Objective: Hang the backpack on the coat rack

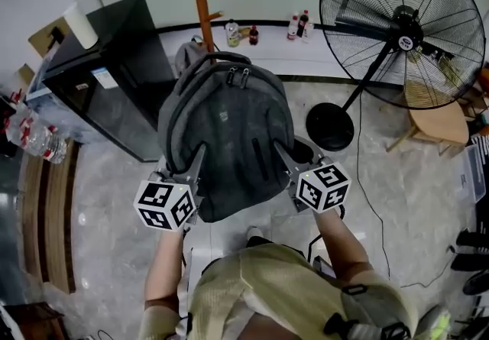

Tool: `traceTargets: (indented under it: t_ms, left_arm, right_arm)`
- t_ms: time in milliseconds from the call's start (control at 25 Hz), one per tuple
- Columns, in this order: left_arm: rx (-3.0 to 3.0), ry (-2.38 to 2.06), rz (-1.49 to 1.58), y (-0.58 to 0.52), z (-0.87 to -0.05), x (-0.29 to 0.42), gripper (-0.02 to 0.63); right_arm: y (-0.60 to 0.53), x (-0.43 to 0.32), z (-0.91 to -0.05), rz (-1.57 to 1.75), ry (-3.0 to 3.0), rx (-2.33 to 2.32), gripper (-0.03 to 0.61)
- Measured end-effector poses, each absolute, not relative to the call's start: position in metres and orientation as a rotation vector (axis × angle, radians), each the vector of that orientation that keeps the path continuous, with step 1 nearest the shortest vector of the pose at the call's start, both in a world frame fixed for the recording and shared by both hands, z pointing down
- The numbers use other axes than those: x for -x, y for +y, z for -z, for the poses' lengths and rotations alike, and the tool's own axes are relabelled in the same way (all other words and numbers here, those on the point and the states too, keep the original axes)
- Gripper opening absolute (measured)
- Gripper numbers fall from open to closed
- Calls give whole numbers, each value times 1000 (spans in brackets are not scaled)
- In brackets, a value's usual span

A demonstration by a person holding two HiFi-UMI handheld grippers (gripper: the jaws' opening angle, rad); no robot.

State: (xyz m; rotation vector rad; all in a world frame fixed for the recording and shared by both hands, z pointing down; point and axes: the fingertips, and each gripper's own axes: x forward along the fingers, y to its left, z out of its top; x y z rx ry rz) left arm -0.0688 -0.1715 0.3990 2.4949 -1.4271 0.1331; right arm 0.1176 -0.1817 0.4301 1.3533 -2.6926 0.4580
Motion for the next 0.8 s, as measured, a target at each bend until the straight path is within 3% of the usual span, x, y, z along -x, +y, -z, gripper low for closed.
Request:
traceTargets:
  t_ms: [800]
  left_arm:
    - [-2489, -1353, -122, -283, -397, 47, 87]
  right_arm:
    - [-290, -140, -424, -419, -2623, -1452, 112]
